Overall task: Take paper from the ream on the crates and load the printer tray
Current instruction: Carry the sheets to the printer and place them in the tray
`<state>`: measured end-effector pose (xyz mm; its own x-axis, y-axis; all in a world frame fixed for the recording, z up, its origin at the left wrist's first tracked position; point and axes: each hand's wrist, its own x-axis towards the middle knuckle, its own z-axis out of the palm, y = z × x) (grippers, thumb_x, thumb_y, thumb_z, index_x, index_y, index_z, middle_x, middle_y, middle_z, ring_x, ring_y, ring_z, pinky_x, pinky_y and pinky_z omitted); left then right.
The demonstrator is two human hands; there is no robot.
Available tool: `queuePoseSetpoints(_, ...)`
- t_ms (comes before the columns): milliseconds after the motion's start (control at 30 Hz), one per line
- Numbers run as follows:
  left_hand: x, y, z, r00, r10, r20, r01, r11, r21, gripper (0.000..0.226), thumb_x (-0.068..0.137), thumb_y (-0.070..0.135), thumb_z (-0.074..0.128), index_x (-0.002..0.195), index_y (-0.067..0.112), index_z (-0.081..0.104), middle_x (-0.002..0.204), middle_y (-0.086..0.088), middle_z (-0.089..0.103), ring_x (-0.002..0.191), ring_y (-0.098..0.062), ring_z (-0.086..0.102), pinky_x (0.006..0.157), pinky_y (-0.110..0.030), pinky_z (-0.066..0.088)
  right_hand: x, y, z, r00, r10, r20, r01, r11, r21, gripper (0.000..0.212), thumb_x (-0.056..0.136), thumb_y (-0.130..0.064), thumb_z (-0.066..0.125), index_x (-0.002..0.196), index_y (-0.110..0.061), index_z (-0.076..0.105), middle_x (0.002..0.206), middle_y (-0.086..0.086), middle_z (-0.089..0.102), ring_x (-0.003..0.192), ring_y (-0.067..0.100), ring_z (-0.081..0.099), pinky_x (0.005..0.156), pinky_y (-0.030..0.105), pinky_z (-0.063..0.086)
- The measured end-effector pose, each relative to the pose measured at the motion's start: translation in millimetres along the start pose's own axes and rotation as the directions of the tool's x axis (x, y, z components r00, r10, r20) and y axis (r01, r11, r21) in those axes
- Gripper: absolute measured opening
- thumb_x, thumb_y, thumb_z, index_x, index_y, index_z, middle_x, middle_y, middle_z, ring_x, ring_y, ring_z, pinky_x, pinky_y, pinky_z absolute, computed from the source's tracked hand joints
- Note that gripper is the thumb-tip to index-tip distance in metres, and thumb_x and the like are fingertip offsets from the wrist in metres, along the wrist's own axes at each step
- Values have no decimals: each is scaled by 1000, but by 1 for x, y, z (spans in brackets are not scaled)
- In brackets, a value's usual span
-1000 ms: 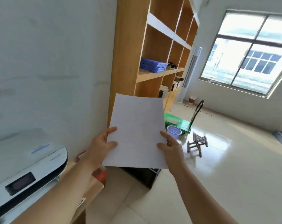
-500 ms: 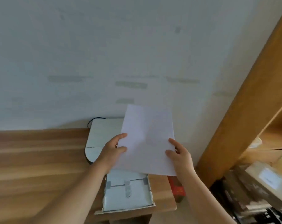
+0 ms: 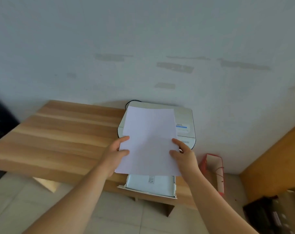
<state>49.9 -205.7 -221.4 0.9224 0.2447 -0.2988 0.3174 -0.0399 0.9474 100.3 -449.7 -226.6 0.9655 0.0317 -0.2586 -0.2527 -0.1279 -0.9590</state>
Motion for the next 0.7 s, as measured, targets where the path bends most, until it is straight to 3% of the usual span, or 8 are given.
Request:
queuePoseSetpoints(100,3,-18,-3,999,-30,35,29,1000,7,48,90,3,57,115,44,59,118,3,67,99,-21,68,86,-40,56,-4,14,3,999,37,-16,-37,999,-15,41,91,-6,60,124,-30,60,107,-2,59,91,20,61,78,34,56)
queuePoseSetpoints(200,8,-39,-5,995,-72,76,71,997,6,49,88,3,58,111,46,61,117,3,68,99,-21,69,92,-46,53,-12,30,6,997,71,-39,-72,997,-34,40,92,-5,59,124,-28,58,99,-12,53,87,12,58,81,33,55)
queuePoseSetpoints(333,12,-63,-5,986,-114,123,114,993,6,49,88,2,57,123,36,57,118,3,66,100,-19,67,85,-37,55,-19,53,11,984,166,-68,-169,984,-51,40,92,-10,59,125,-32,59,104,-10,59,94,20,62,83,38,57)
queuePoseSetpoints(433,13,-77,-8,982,-130,137,131,991,4,51,87,0,57,126,32,56,117,3,66,98,-18,67,78,-31,53,-22,65,17,976,201,-84,-206,977,-52,39,91,-10,59,122,-34,58,106,-8,60,92,19,62,72,30,55)
queuePoseSetpoints(533,13,-94,-13,973,-168,156,170,985,4,51,86,-2,57,125,32,58,121,1,64,100,-18,67,82,-32,53,-32,77,22,962,246,-117,-253,966,-48,37,91,-9,58,118,-35,59,103,-10,59,90,17,62,67,26,53)
queuePoseSetpoints(700,11,-122,-15,950,-228,215,223,974,48,51,84,0,59,107,45,62,124,1,64,104,-19,67,92,-41,53,-42,109,28,928,345,-141,-347,938,9,41,89,-8,60,122,-32,60,111,1,65,93,25,67,82,41,58)
